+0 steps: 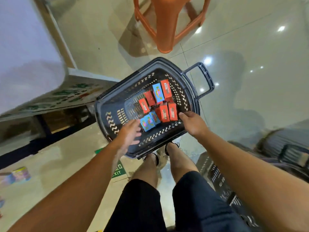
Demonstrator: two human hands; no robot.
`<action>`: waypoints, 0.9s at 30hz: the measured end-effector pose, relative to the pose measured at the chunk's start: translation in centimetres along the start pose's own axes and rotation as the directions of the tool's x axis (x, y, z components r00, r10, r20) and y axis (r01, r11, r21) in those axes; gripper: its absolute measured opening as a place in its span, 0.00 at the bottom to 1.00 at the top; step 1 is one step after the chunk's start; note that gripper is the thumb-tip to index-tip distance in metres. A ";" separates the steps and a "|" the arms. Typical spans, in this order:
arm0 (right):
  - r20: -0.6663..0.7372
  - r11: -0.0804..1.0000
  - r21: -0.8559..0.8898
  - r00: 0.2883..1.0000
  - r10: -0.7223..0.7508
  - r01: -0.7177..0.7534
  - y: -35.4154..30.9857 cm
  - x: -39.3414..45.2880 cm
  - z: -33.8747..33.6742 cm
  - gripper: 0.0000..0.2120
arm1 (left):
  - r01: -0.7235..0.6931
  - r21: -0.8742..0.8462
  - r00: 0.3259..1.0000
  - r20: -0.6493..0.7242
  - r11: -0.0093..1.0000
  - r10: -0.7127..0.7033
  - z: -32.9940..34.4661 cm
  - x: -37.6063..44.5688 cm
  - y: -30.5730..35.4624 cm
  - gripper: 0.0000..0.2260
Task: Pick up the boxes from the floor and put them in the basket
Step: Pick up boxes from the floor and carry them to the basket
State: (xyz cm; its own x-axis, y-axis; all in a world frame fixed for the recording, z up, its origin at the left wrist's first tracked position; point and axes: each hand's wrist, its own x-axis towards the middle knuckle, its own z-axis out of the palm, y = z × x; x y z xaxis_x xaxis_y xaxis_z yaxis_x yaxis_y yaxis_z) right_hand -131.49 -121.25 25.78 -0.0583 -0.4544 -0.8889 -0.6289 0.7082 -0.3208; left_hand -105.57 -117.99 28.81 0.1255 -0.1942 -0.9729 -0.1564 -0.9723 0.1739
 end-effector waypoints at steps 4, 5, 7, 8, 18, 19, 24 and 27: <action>0.020 0.992 -0.094 0.997 -0.081 0.082 1.5 -8.0 -0.5 0.24 | -0.031 0.066 1.000 0.006 0.997 0.030 -3.1 -7.7 -3.7 0.09; 0.025 0.990 -0.099 0.995 -0.096 0.098 1.8 -10.0 -0.5 0.23 | -0.043 0.084 0.999 0.015 0.996 0.041 -3.8 -9.6 -4.5 0.09; 0.064 0.979 -0.164 0.992 -0.110 0.119 2.7 -14.2 -0.4 0.21 | -0.062 0.090 0.998 0.010 0.994 0.061 -5.4 -13.5 -5.9 0.09; 0.075 0.971 -0.200 0.991 -0.115 0.128 3.5 -16.0 -0.4 0.20 | -0.074 0.081 0.997 0.003 0.994 0.074 -6.2 -15.5 -6.6 0.08; 0.077 0.880 -0.451 0.989 -0.127 0.148 5.9 -24.1 -3.3 0.13 | -0.198 -0.131 0.962 -0.215 0.971 0.168 -12.6 -32.0 -15.0 0.06; 0.102 0.845 -0.511 0.987 -0.121 0.157 5.0 -24.2 -3.9 0.13 | -0.210 -0.166 0.952 -0.260 0.963 0.163 -12.8 -33.0 -16.5 0.06; 0.163 0.751 -0.622 0.975 -0.150 0.220 1.1 -23.5 -6.8 0.09 | -0.268 -0.417 0.898 -0.434 0.868 0.068 -10.1 -36.2 -24.6 0.04; 0.187 0.698 -0.657 0.959 -0.214 0.284 -2.3 -25.5 -7.2 0.04 | -0.242 -0.523 0.897 -0.442 0.818 -0.017 -5.8 -37.1 -29.3 0.04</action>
State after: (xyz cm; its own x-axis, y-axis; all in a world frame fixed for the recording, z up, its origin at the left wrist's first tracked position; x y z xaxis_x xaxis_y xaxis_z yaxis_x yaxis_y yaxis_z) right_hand -134.17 -115.23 51.51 0.2238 -0.4864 -0.8446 -0.9651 0.0101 -0.2616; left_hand -99.99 -83.04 60.72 0.5479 -0.2152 -0.8084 0.3537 -0.8161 0.4570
